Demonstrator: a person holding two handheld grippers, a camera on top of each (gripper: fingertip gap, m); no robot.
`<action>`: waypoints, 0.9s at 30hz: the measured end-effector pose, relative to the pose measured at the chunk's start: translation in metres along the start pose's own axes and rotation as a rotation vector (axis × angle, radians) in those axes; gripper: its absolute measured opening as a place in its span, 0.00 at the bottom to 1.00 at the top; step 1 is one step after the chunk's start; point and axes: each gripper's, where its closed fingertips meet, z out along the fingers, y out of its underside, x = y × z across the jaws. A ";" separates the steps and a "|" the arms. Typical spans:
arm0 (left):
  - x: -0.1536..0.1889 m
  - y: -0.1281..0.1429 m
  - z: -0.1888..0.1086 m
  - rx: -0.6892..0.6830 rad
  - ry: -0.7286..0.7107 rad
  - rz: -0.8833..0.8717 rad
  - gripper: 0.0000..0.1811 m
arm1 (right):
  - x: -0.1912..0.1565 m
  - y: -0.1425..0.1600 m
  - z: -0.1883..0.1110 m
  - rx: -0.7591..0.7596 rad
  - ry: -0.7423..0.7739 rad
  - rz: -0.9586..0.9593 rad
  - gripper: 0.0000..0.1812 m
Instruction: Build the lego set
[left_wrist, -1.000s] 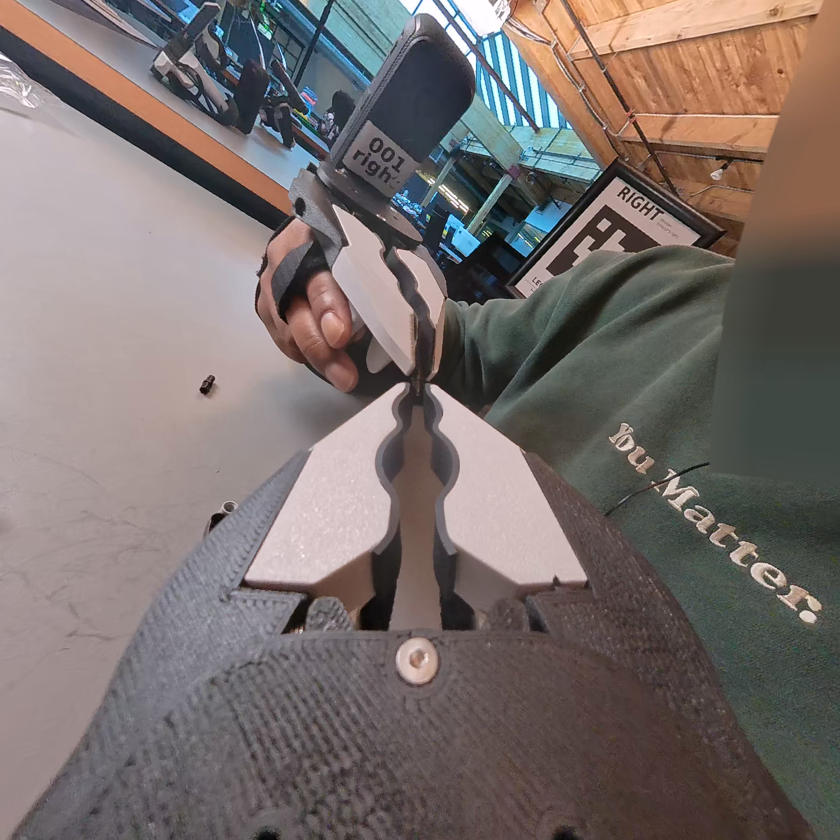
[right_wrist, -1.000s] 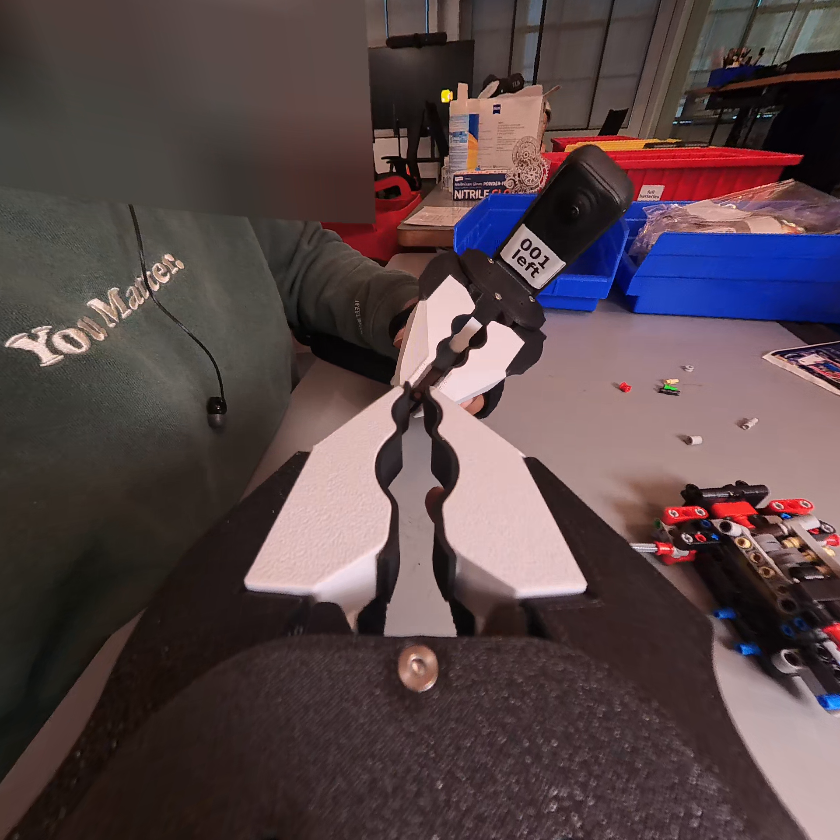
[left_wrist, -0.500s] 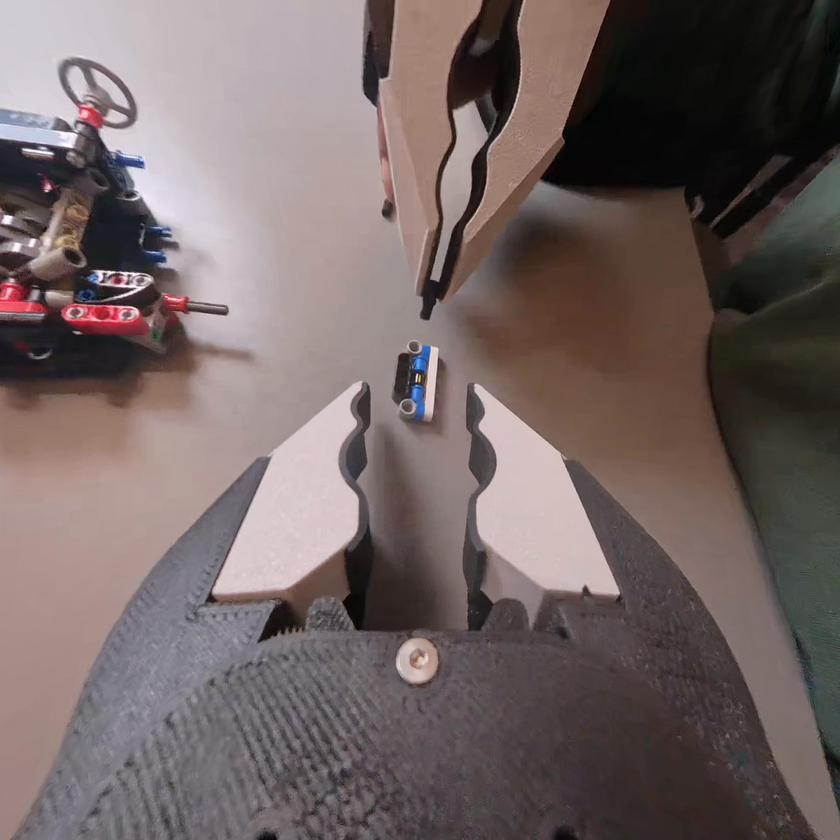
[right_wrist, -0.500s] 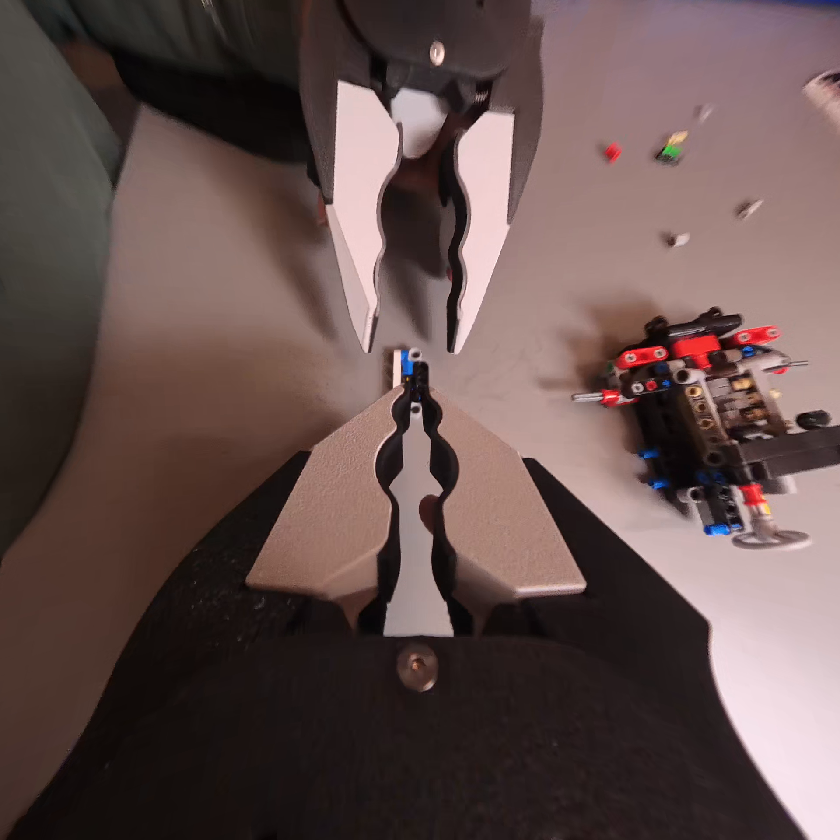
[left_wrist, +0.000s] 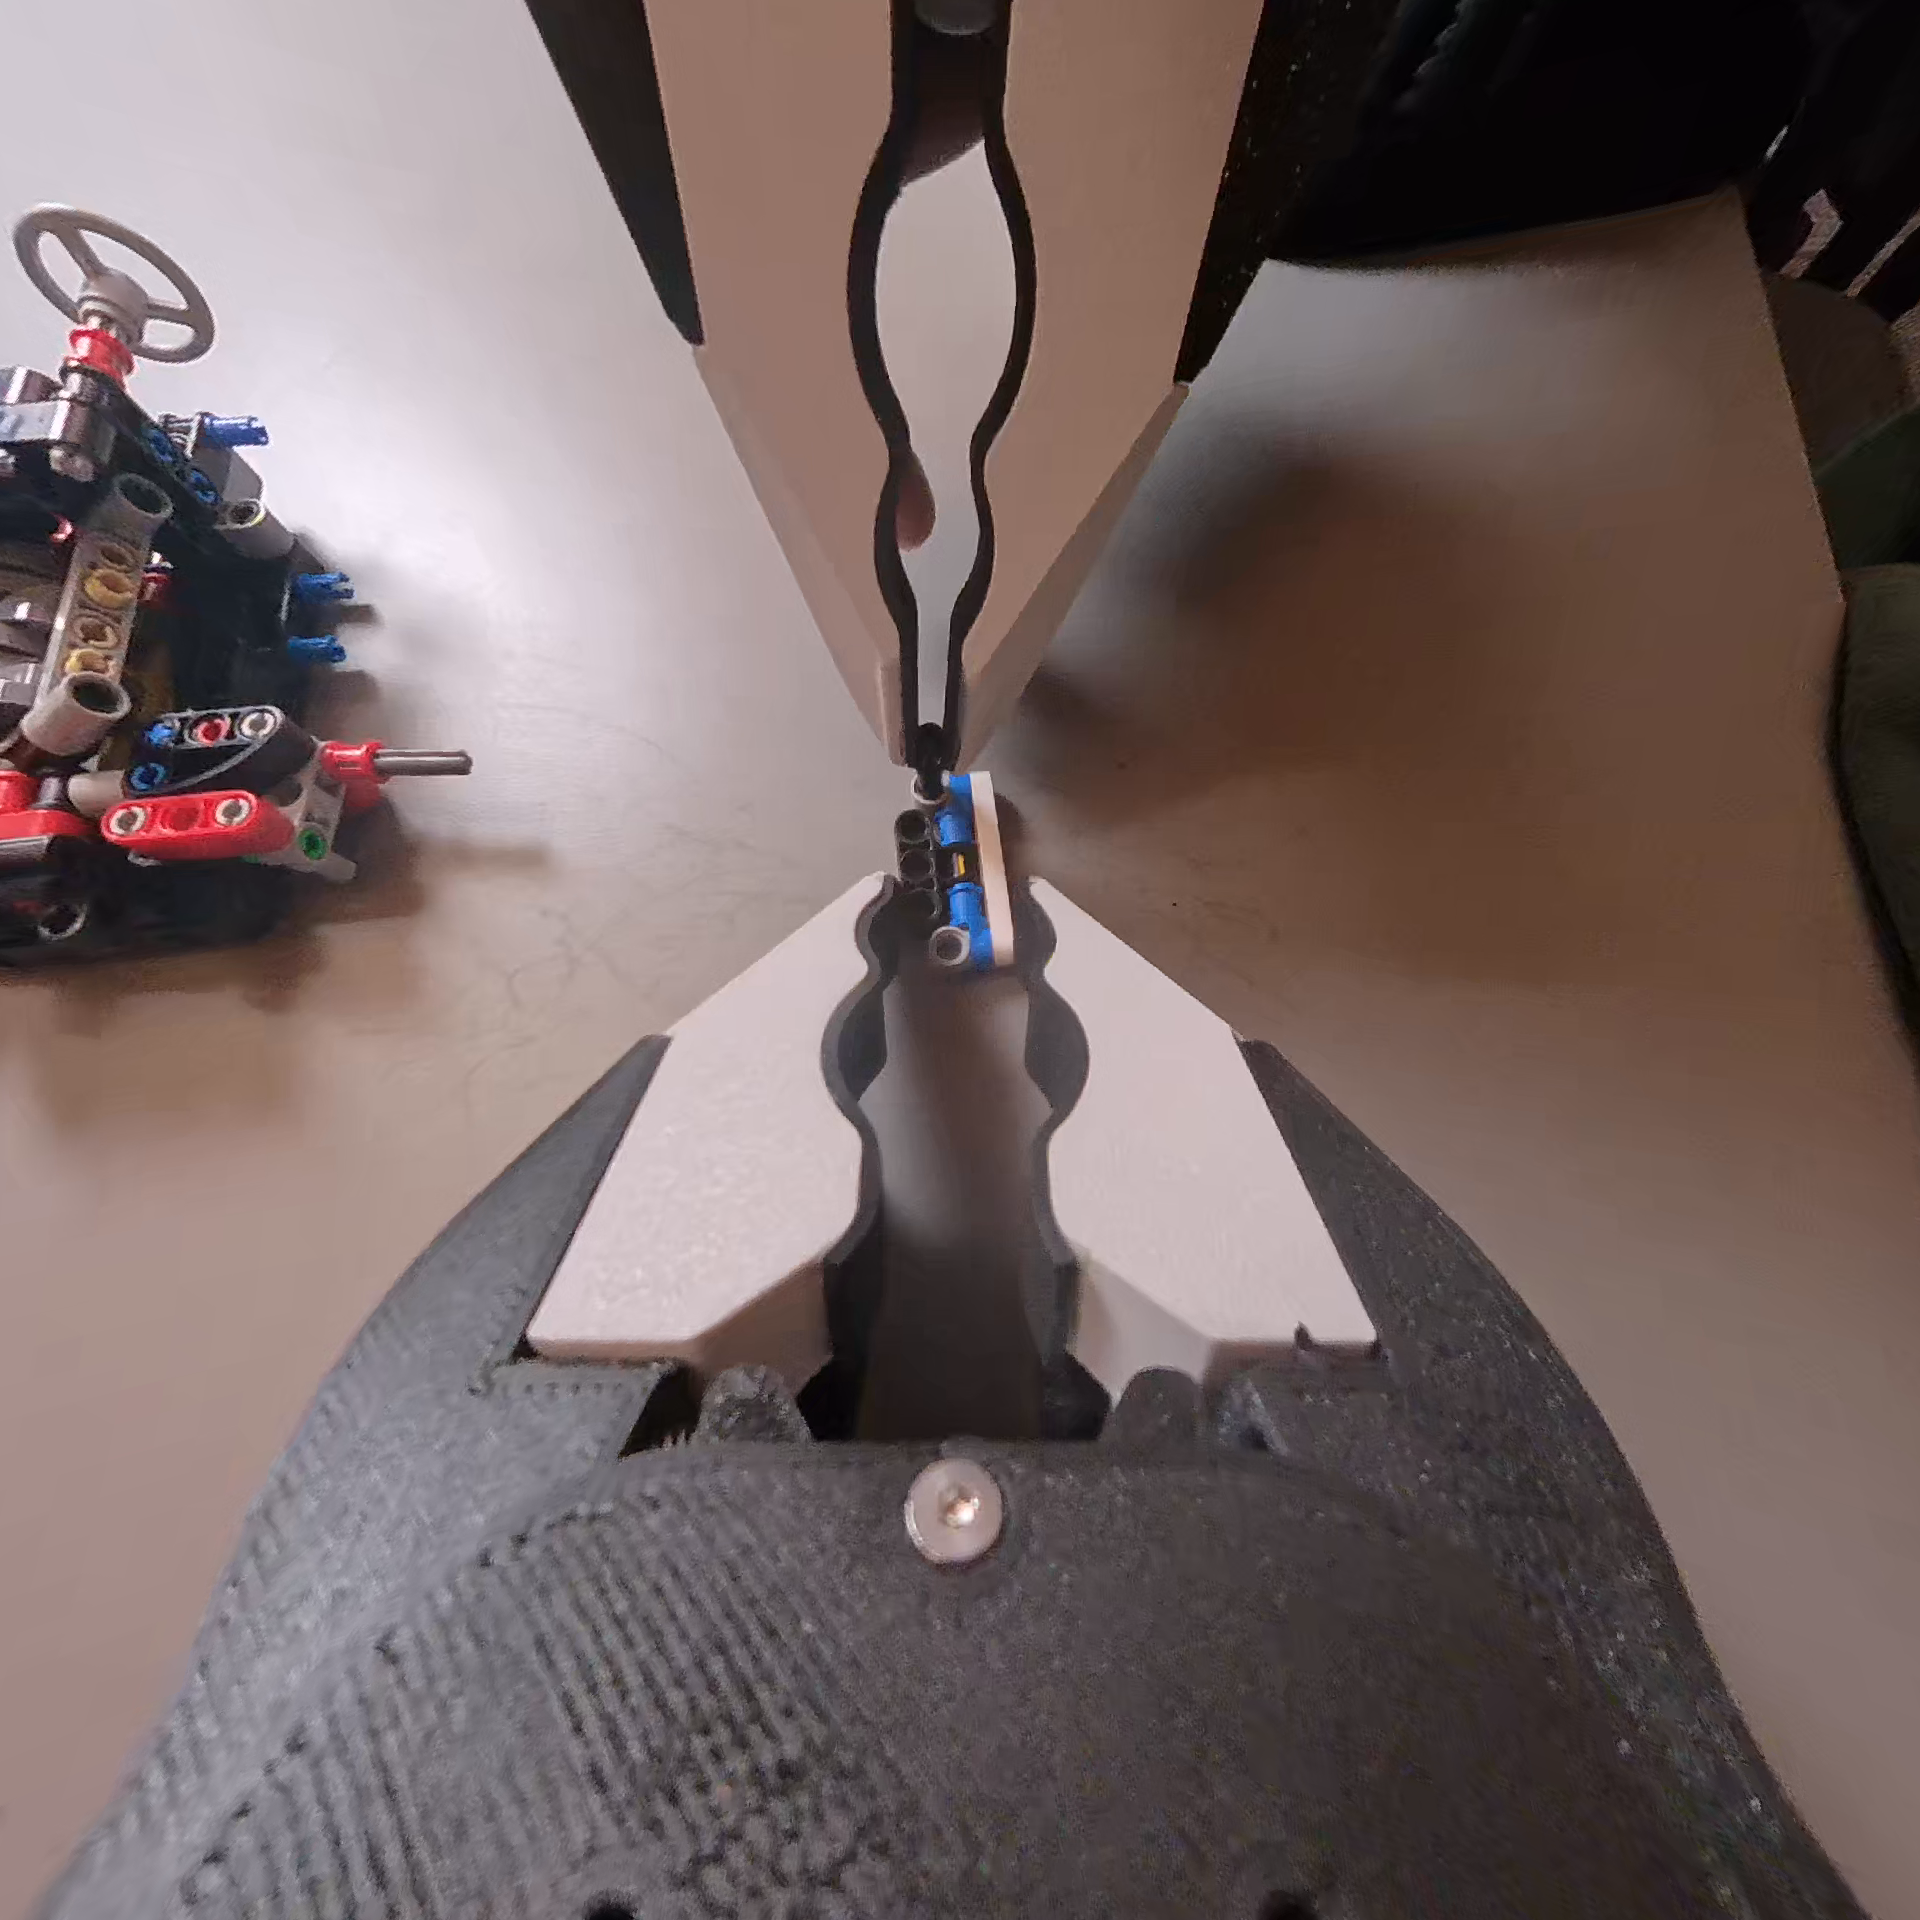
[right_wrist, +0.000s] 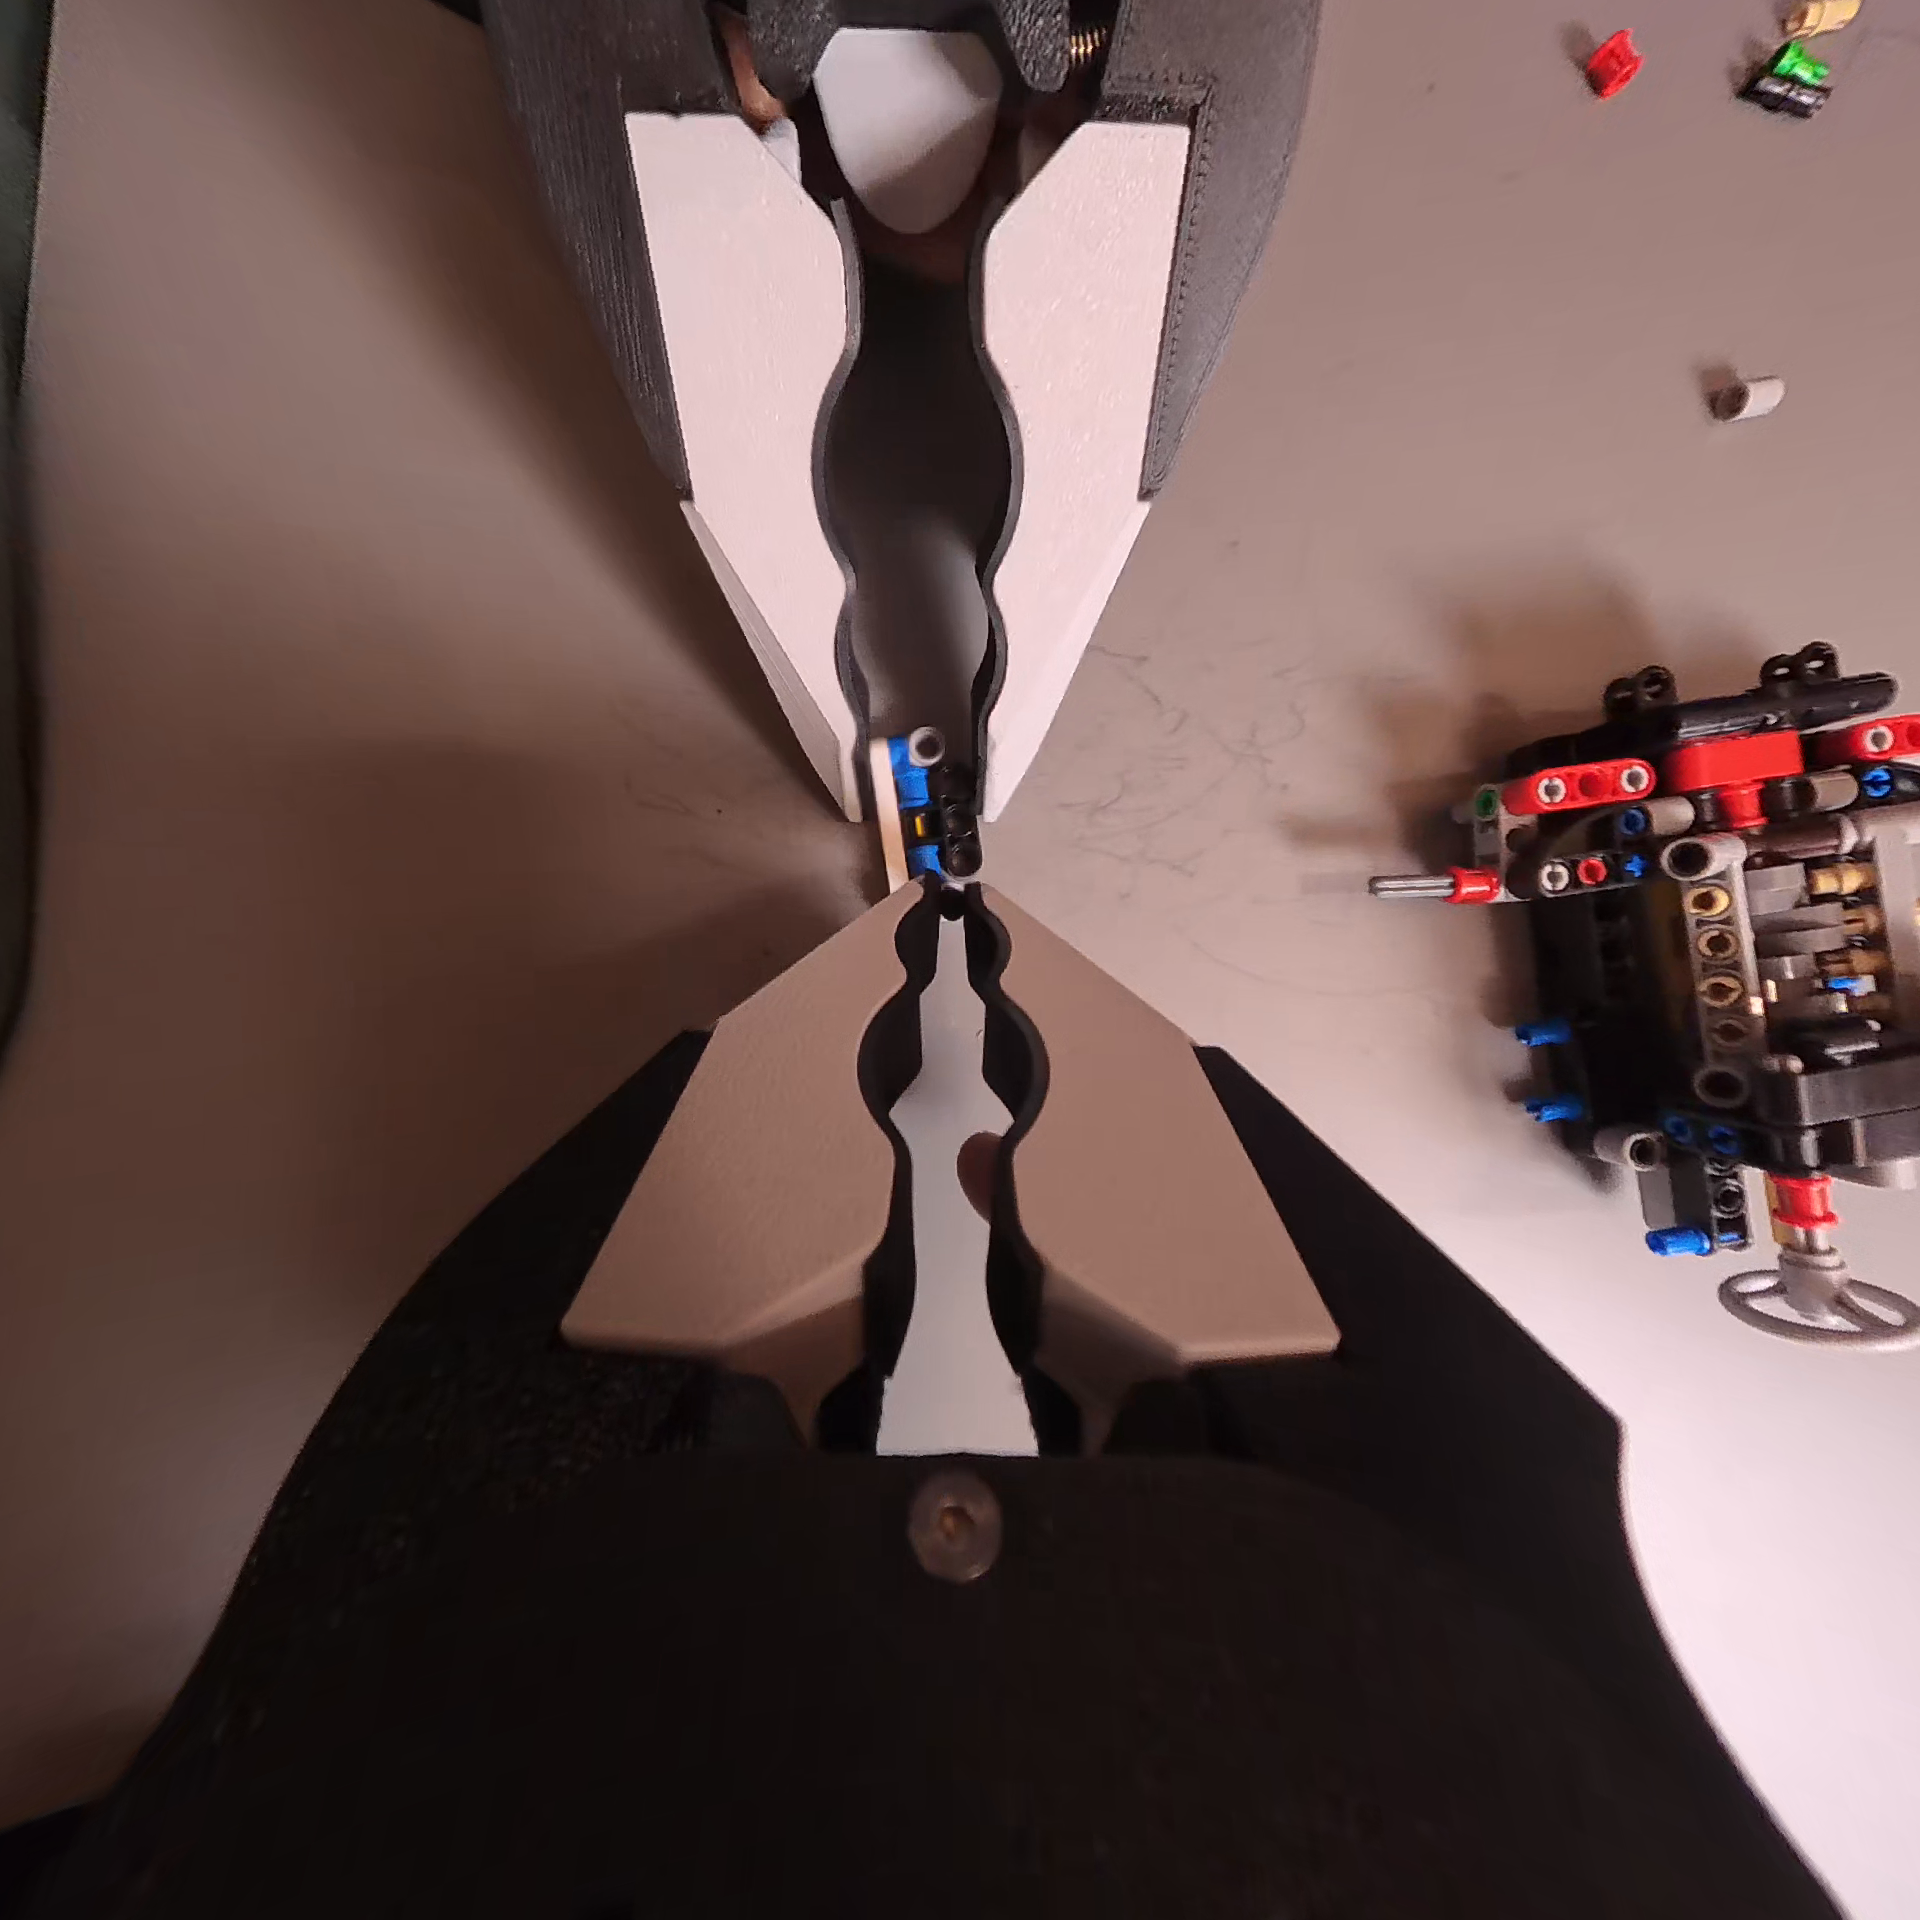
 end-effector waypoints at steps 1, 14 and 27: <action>0.000 0.000 0.000 0.000 -0.001 0.000 0.11 | 0.000 0.000 0.000 -0.009 0.000 -0.003 0.01; 0.001 0.000 0.001 -0.002 -0.001 -0.003 0.10 | -0.003 -0.002 0.005 -0.174 -0.025 -0.079 0.01; 0.001 0.000 0.001 -0.003 0.004 0.006 0.10 | -0.004 0.001 0.001 -0.122 -0.037 -0.042 0.01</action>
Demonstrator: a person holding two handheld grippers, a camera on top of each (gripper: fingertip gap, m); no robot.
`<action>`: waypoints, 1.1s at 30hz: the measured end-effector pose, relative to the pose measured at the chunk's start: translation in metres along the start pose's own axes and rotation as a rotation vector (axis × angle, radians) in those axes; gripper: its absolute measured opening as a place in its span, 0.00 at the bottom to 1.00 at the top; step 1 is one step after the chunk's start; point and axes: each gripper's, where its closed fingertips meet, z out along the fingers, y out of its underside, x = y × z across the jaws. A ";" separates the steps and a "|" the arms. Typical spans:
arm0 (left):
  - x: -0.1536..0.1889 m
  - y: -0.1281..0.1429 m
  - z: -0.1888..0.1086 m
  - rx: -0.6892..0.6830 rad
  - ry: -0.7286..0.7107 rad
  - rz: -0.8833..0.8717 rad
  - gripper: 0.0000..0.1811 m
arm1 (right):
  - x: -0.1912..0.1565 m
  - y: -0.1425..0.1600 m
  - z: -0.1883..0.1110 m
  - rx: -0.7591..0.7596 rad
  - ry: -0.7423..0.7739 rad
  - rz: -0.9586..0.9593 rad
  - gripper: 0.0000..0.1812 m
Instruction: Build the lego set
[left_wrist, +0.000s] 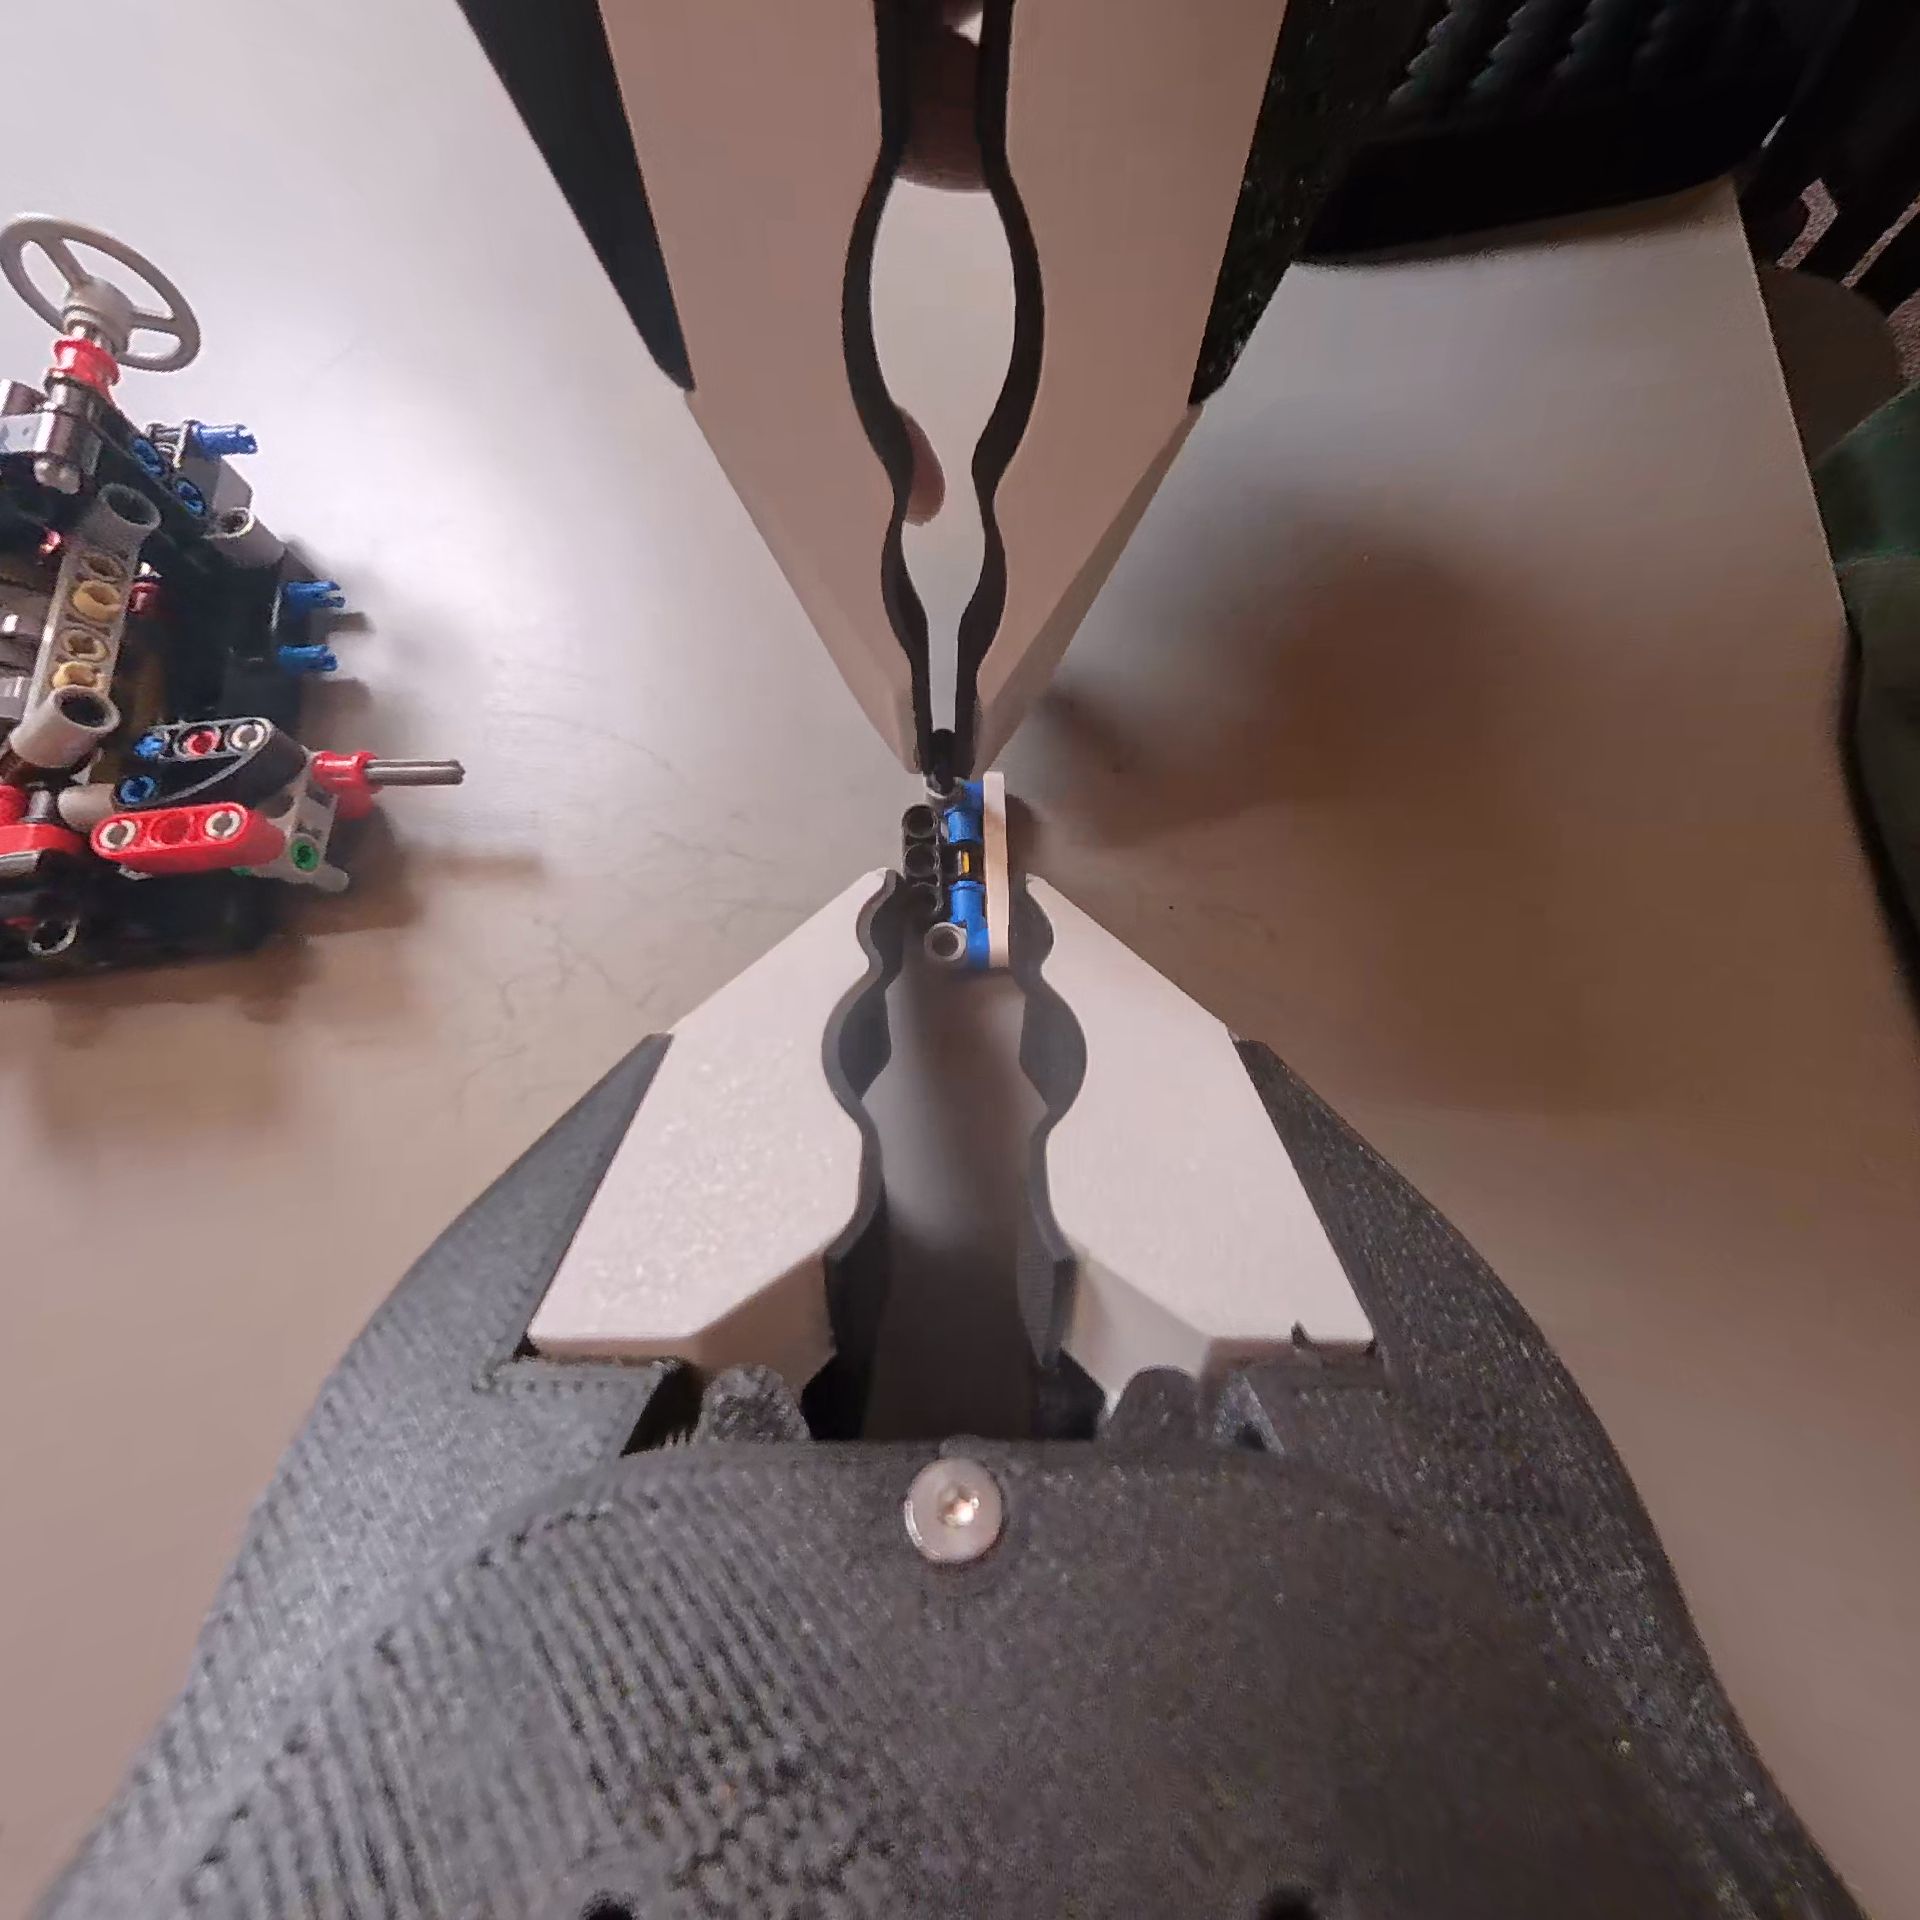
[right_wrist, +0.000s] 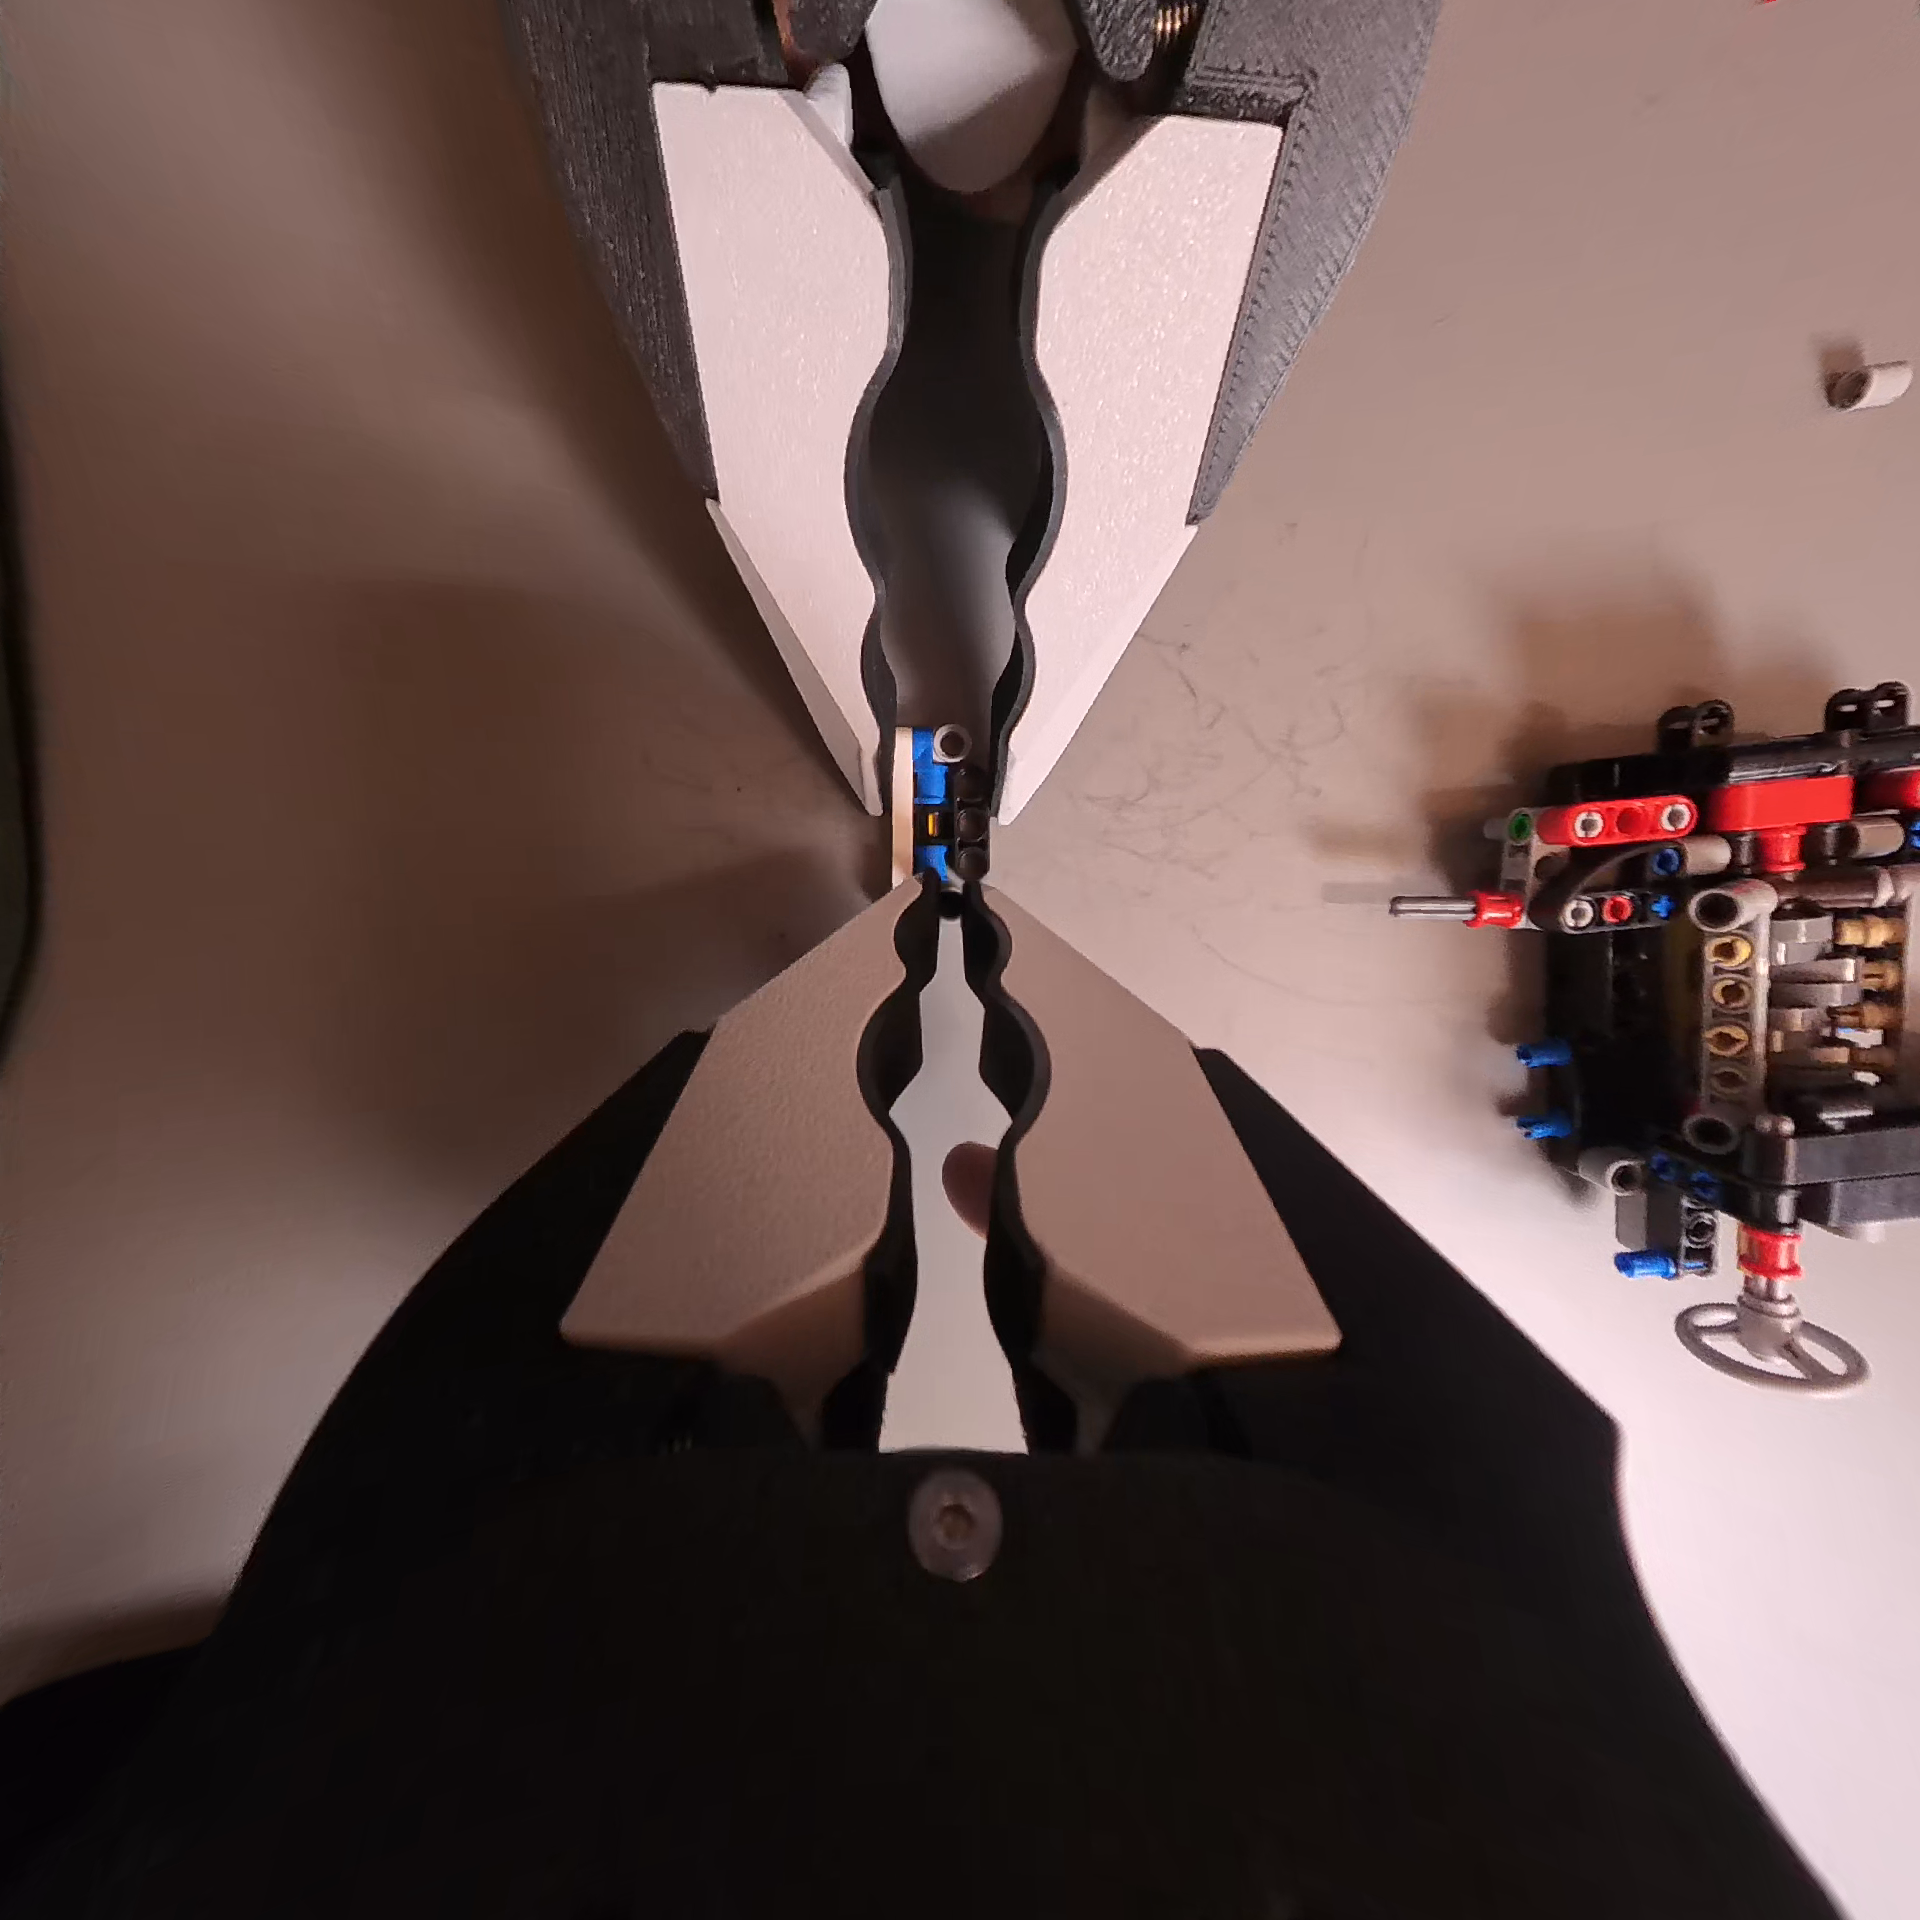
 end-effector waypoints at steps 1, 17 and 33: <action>0.000 0.000 0.000 0.000 -0.001 0.000 0.10 | 0.000 0.001 -0.001 -0.004 -0.004 -0.001 0.01; 0.004 -0.034 -0.024 0.255 0.057 -0.060 0.05 | -0.002 -0.041 -0.031 0.402 -0.049 0.115 0.01; 0.016 -0.033 -0.026 0.216 0.097 -0.005 0.01 | -0.014 -0.037 -0.029 0.269 0.027 -0.126 0.03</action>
